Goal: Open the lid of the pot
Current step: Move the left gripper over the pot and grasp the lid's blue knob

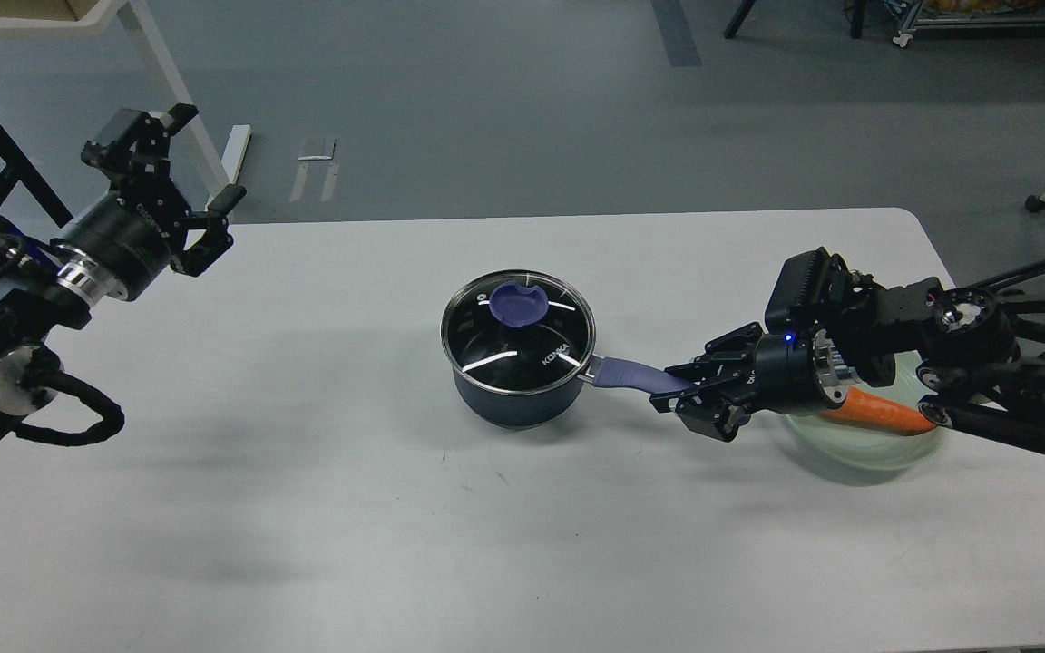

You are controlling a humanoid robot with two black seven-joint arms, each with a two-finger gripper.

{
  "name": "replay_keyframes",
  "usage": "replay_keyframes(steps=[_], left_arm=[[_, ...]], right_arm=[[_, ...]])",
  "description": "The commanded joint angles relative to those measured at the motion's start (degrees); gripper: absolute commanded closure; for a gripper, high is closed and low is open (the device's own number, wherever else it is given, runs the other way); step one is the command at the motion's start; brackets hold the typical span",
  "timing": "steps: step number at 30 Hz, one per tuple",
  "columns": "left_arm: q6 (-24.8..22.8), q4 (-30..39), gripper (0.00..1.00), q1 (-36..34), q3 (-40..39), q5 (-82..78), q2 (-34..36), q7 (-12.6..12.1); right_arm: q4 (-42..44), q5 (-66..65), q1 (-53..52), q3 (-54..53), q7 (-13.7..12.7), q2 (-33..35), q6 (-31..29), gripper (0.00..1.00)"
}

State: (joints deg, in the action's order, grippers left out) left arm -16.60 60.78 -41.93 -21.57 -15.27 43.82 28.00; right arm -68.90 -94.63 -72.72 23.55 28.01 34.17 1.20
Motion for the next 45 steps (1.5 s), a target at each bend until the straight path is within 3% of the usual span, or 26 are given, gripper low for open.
replay_keyframes(steps=[1, 5, 12, 17, 22, 30, 45], left_arm=[[0.69, 2.41, 0.01, -1.04, -0.14, -10.79, 0.12, 0.00], [1.48, 6.36, 0.01, -4.73, -0.40, -33.01, -0.05, 0.00], [10.34, 15.41, 0.01, -8.95, 0.03, -76.17, -2.16, 0.00], [15.01, 14.55, 0.01, -13.77, 4.59, -90.97, -8.39, 0.00], [18.18, 7.53, 0.01, -18.00, 13.47, -94.76, -14.01, 0.00], [18.97, -5.75, 0.01, -21.78, 17.26, -95.03, -24.48, 0.00], [19.59, -12.71, 0.01, -20.56, 19.90, -95.12, -28.79, 0.00]], right_arm=[[0.00, -0.02, 0.04, 0.00, -0.01, 0.02, -0.06, 0.68], [0.00, 0.06, 0.04, 0.00, -0.01, 0.02, -0.06, 0.68], [0.00, 0.15, 0.04, 0.00, -0.01, 0.11, -0.06, 0.68], [0.00, 0.15, 0.04, 0.00, -0.01, 0.20, 0.03, 0.68], [0.00, 0.15, 0.04, 0.00, -0.01, 0.20, 0.03, 0.68], [0.00, 0.15, 0.04, 0.00, -0.01, 0.37, 0.03, 0.67], [0.00, 0.15, 0.04, 0.00, -0.01, 0.46, 0.03, 0.66]])
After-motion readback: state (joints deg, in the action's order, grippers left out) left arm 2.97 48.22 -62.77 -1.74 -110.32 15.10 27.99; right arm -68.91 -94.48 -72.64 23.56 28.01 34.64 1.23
